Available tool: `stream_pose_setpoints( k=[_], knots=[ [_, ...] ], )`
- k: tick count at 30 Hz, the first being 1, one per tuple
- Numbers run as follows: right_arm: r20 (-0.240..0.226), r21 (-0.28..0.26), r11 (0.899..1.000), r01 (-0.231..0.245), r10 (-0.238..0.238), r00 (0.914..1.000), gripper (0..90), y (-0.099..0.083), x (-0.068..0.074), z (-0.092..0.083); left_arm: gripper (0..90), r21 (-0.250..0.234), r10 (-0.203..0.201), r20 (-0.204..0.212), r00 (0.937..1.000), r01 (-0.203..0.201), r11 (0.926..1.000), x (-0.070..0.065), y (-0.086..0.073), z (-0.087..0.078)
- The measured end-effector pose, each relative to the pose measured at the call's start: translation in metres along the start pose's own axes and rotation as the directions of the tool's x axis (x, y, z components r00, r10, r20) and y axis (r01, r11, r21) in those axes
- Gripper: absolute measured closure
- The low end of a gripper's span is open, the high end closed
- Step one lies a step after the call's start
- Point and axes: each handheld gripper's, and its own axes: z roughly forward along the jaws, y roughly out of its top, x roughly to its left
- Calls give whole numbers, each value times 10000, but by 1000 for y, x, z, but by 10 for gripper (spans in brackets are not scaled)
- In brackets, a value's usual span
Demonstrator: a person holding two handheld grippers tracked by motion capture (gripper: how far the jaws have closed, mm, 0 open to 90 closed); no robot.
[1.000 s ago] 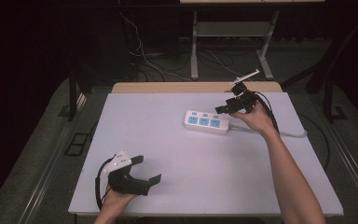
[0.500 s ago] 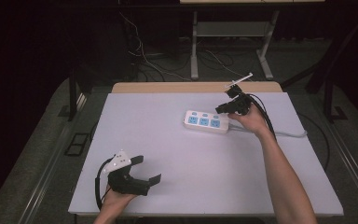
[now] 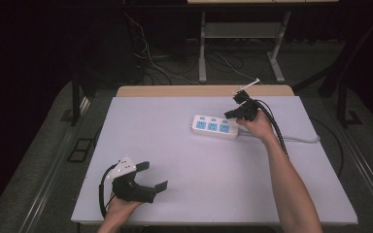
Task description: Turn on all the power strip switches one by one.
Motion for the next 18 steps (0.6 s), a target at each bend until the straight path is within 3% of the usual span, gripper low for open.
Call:
stream_pose_setpoints(
  k=[6,18],
  knots=[
    [20,136,9999,-63,63,10000,899,-1,-1,5,0,3,-6,-33,10000,6,10000,0,0,0],
    [-369,123,9990,-426,430,9984,899,-6,-4,15,0,-19,28,-71,10000,-28,10000,0,0,-1]
  ],
)
